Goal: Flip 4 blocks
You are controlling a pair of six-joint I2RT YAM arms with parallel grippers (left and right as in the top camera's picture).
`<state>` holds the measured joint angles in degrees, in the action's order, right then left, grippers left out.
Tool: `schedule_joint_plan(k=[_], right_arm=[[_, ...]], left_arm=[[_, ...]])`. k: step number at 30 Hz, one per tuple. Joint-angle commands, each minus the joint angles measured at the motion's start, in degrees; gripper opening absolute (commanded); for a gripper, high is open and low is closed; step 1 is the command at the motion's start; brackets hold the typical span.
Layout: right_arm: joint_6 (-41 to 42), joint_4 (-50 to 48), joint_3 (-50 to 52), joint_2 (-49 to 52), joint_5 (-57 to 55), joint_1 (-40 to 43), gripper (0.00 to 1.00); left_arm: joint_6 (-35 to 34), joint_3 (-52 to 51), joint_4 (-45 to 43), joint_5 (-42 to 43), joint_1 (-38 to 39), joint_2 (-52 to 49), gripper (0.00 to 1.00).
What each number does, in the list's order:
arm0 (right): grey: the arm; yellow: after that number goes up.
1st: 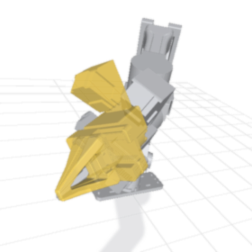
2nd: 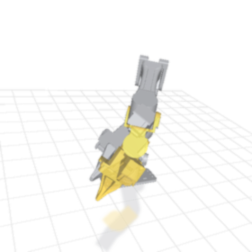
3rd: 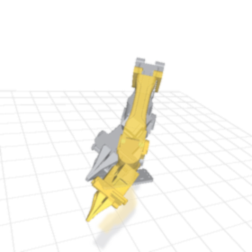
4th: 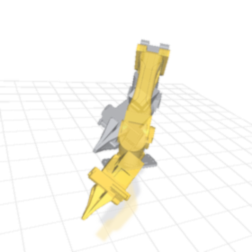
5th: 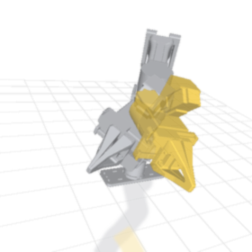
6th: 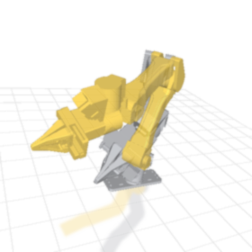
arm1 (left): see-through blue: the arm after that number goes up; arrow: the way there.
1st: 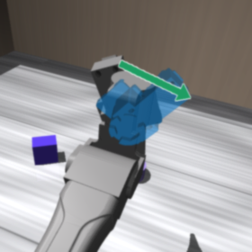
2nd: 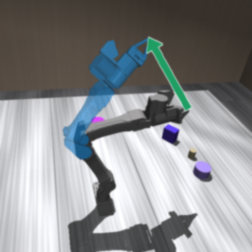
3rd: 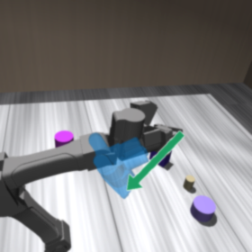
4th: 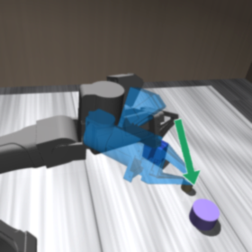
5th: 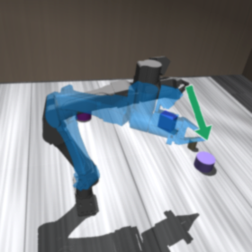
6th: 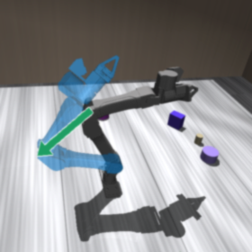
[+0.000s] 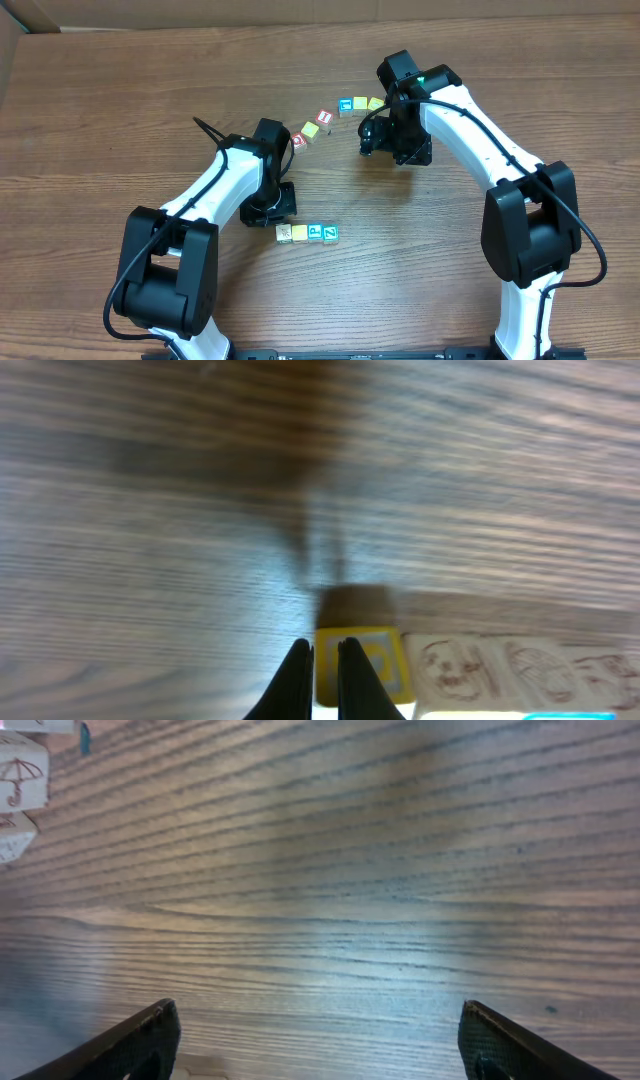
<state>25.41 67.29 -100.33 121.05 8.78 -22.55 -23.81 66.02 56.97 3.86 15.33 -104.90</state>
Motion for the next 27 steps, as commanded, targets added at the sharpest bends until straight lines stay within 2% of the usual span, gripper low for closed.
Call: schedule_joint_plan(k=[1, 5, 6, 9, 10, 18, 27], right_arm=[[-0.15, 1.07, -0.87, -1.46, 0.28, -0.26, 0.89], [-0.15, 4.07, -0.85, -1.46, 0.31, -0.35, 0.8], [-0.15, 4.68, -0.7, -1.46, 0.31, -0.39, 0.66], [-0.15, 6.1, 0.66, -1.46, 0.28, -0.94, 0.09], [-0.15, 6.47, 1.75, -1.46, 0.31, -1.22, 0.04], [-0.13, 2.86, 10.67, -1.46, 0.31, -2.69, 0.04], [0.07, 1.36, 11.89, -1.46, 2.03, -3.04, 0.04]], left_arm=[[0.44, 4.37, 2.62, -2.93, -2.05, 1.2, 0.04], [0.46, 7.37, 7.67, -2.69, -3.23, 1.31, 0.04], [0.46, 7.34, 8.9, -2.49, -3.28, 1.31, 0.04], [0.61, 6.54, 11.28, -1.55, -2.91, 1.18, 0.04], [0.66, 6.01, 11.58, -1.25, -2.67, 1.18, 0.04], [0.46, 0.92, 9.73, 0.63, -2.14, 1.18, 0.04], [-0.17, -3.58, 0.83, 0.66, -2.12, 1.18, 0.04]])
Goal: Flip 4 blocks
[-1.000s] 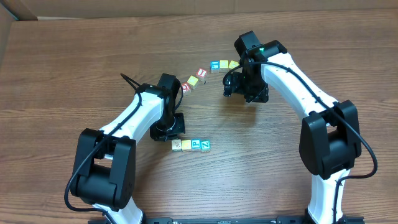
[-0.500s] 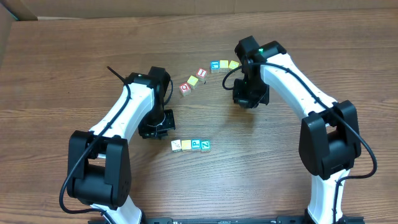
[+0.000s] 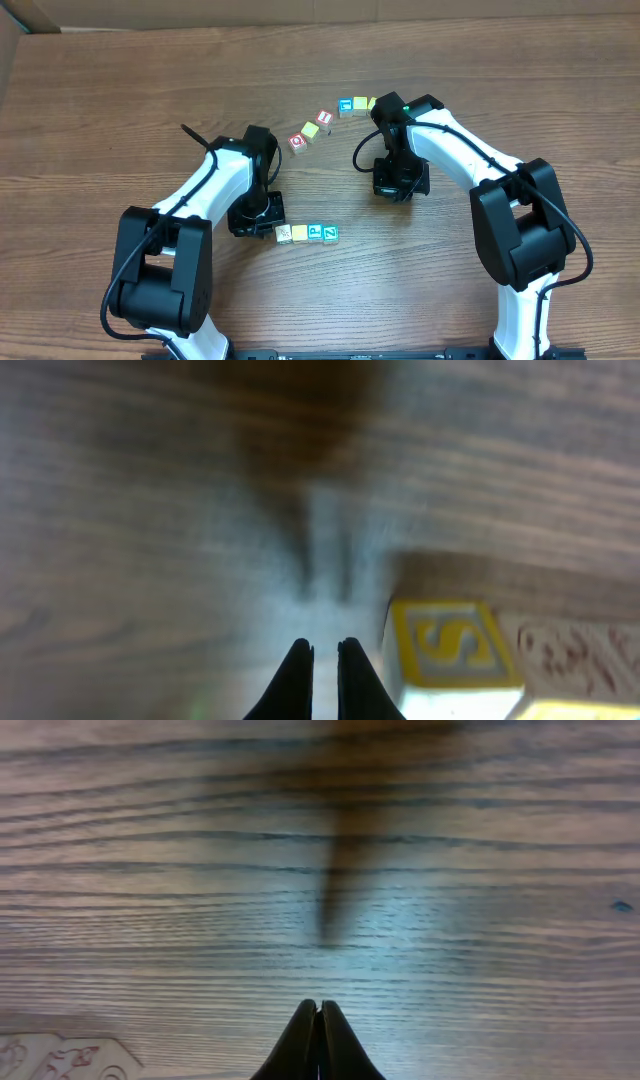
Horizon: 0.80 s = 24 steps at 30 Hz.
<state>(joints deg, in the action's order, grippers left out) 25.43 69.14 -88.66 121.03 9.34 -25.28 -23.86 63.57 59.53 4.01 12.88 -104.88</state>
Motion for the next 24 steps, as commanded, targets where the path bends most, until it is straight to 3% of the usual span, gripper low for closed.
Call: schedule_joint_plan(k=[1, 24], right_arm=[[0.04, -0.5, 0.22, -1.44, 1.53, -0.57, 0.04], [2.69, -1.95, 0.22, -1.44, 1.44, -3.02, 0.04]], left_arm=[[-0.15, -1.36, -2.23, 0.52, 0.31, 1.16, 0.04], [0.11, -1.66, -4.28, 3.52, 0.33, 1.16, 0.04]])
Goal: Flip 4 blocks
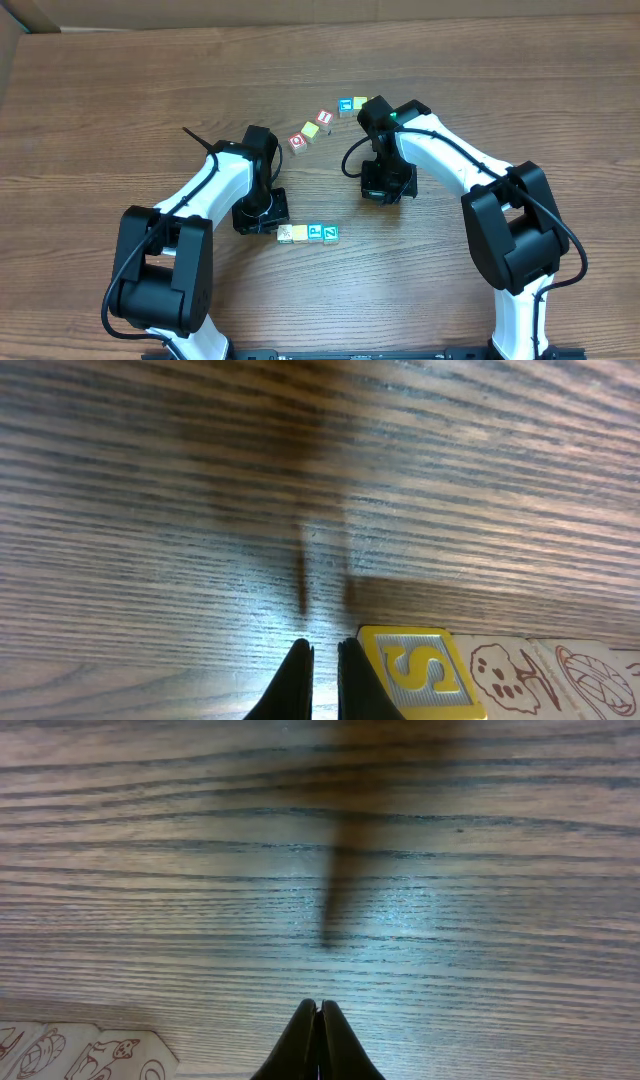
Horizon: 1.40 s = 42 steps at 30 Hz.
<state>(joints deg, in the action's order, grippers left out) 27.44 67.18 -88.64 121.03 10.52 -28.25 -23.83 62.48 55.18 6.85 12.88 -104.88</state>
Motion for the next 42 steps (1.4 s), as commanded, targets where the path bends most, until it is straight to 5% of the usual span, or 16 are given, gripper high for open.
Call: schedule_joint_plan(k=[1, 19, 28, 34, 42], right_arm=[[0.68, 0.09, 0.2, -1.44, 0.26, -0.04, 0.04], [-0.83, -0.11, 4.7, -1.44, 6.25, -2.47, 0.04], [8.33, -0.26, 4.94, -5.53, -5.03, -7.26, 0.04], [15.41, -4.87, 8.94, -5.64, -10.32, -12.94, 0.04], [15.52, -5.22, 10.69, -9.84, -11.08, -12.5, 0.04]], left_arm=[[0.09, -0.57, 0.28, 0.68, 0.33, 1.16, 0.04], [2.8, -0.55, 1.77, -0.85, 0.24, 2.1, 0.04], [-1.88, -0.63, 7.93, -7.48, -1.16, 24.96, 0.04], [-5.16, -3.74, 11.69, -12.07, -0.98, 30.38, 0.04], [-4.46, -12.87, 2.89, -8.02, -0.98, 26.69, 0.04]])
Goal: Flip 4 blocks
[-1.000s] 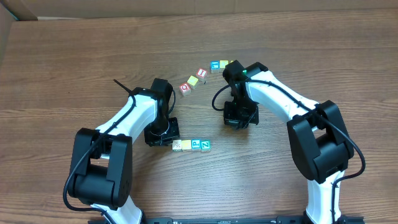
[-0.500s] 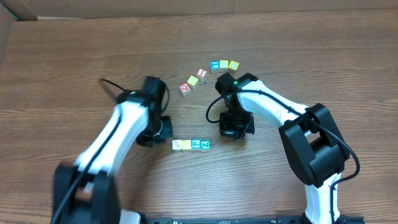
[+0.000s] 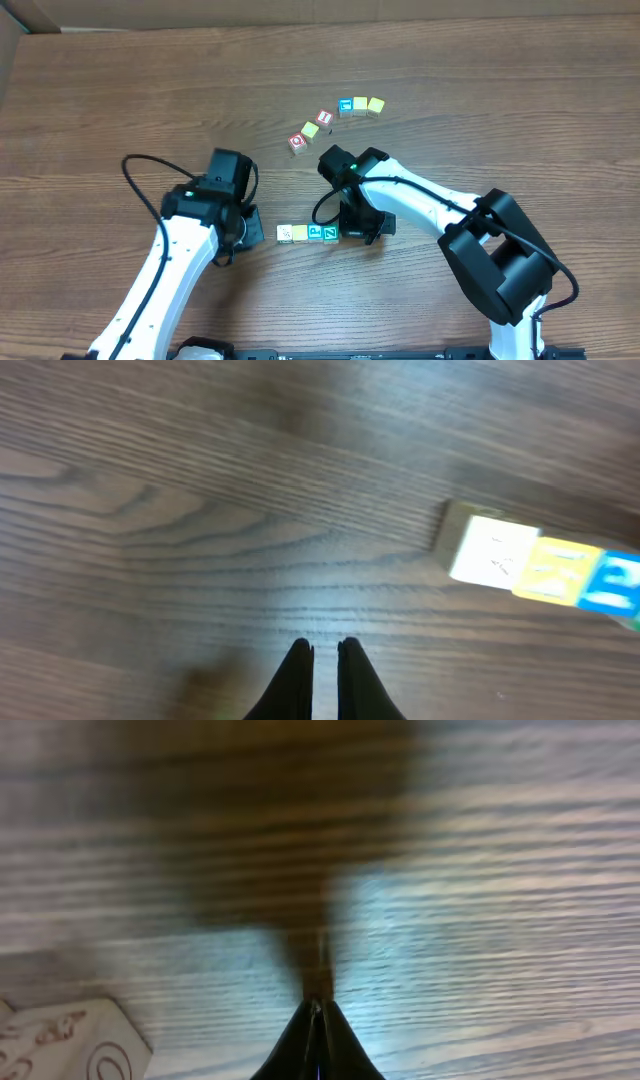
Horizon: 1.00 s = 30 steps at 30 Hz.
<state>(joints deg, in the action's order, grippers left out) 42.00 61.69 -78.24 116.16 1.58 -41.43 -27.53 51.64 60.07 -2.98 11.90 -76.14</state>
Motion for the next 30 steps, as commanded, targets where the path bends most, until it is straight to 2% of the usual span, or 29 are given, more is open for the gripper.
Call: schedule_joint_plan(k=[1, 5, 9, 14, 16, 17, 18, 19, 21, 23, 27, 30], right_arm=[[0.76, 0.5, 0.31, -5.99, -2.51, 0.68, 0.04], [0.66, 1.86, 0.33, -11.23, -3.91, 0.66, 0.04], [0.7, 0.61, 1.99, -16.17, -5.68, 0.24, 0.04], [0.66, -1.27, 4.79, -18.34, -8.61, 0.44, 0.04], [0.28, -2.47, 4.79, -18.34, -9.44, 0.42, 0.11], [-0.61, -4.39, 4.76, -18.34, -10.47, 0.42, 0.11], [-1.44, -5.68, 4.57, -18.34, -10.58, 0.42, 0.04], [-2.19, -6.86, 4.13, -18.34, -10.51, 0.42, 0.04], [-6.27, -6.93, 3.54, -18.34, -7.1, 0.42, 0.04], [-6.49, -6.62, 4.11, -18.32, -6.16, 0.42, 0.04], [-16.59, -11.61, 10.4, -18.12, 2.71, 0.42, 0.04], [-16.96, -17.0, 14.67, -18.12, 10.62, 0.42, 0.04]], left_arm=[[-0.74, -2.08, -2.45, 2.62, 0.0, -2.82, 0.04], [2.21, -2.05, -5.11, 6.58, 0.0, -7.37, 0.04], [3.69, -1.11, -5.66, 6.95, 0.0, -11.93, 0.04], [3.78, 2.05, -5.2, 6.86, 0.0, -11.85, 0.04], [3.78, 3.56, -4.81, 6.93, 0.0, -11.85, 0.04], [3.76, 4.17, -4.83, 7.08, 0.0, -11.85, 0.04], [3.76, 4.74, -4.94, 7.43, 0.0, -11.85, 0.04], [3.74, 5.22, -5.2, 7.76, 0.0, -11.85, 0.04], [3.76, 5.7, -5.51, 8.9, 0.0, -11.85, 0.04], [3.74, 5.64, -4.79, 8.24, 0.0, -11.87, 0.04], [3.74, 4.98, -4.68, 6.6, 0.0, -11.89, 0.04], [3.74, 4.98, -4.85, 6.6, 0.0, -11.91, 0.04]])
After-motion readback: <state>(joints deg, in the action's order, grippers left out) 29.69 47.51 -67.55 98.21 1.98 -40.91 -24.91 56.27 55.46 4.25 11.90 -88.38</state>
